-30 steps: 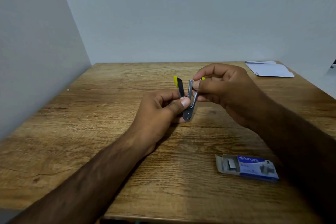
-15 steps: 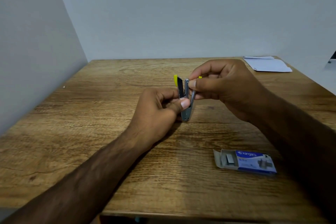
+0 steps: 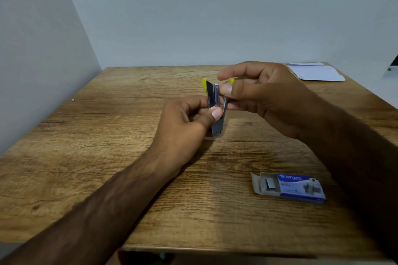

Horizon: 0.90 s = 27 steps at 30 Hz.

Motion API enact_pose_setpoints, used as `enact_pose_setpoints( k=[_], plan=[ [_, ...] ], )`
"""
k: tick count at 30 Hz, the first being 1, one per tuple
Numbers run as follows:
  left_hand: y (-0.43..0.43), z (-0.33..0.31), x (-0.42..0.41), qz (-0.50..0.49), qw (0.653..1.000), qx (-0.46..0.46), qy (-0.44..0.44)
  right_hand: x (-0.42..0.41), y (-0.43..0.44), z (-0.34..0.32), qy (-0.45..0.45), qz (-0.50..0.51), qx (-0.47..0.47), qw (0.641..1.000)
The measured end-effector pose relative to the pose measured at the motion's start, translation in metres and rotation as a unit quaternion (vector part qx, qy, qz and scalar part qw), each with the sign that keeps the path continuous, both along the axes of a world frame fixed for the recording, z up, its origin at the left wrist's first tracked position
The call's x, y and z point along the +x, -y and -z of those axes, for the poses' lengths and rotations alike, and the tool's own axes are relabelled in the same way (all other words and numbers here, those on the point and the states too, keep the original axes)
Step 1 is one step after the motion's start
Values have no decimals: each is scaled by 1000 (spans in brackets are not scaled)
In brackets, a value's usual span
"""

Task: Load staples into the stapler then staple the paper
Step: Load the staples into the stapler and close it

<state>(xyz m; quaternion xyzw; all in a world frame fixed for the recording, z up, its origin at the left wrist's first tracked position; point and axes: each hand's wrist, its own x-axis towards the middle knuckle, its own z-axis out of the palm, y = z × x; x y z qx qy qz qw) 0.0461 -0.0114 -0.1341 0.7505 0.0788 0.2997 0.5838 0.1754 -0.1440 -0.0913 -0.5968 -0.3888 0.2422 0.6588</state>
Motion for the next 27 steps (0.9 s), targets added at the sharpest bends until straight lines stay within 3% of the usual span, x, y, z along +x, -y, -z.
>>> enact_pose_setpoints(
  k=[2, 6, 11, 18, 27],
  plan=[
    [-1, -1, 0, -16, 1000, 21, 2, 3, 1, 1, -9, -7, -6, 1000],
    [-4, 2, 1, -50, 986, 159, -13, 10, 5, 3, 21, -10, -46, 999],
    [-4, 0, -3, -76, 937, 336, -55, 14, 12, 2, 124, -53, -120, 984],
    [-5, -1, -5, -45, 922, 371, -105, 14, 8, 8, 194, -50, -192, 961],
    [-3, -2, -8, -39, 921, 369, -119, 12, 8, 10, 211, -63, -241, 945]
  ],
)
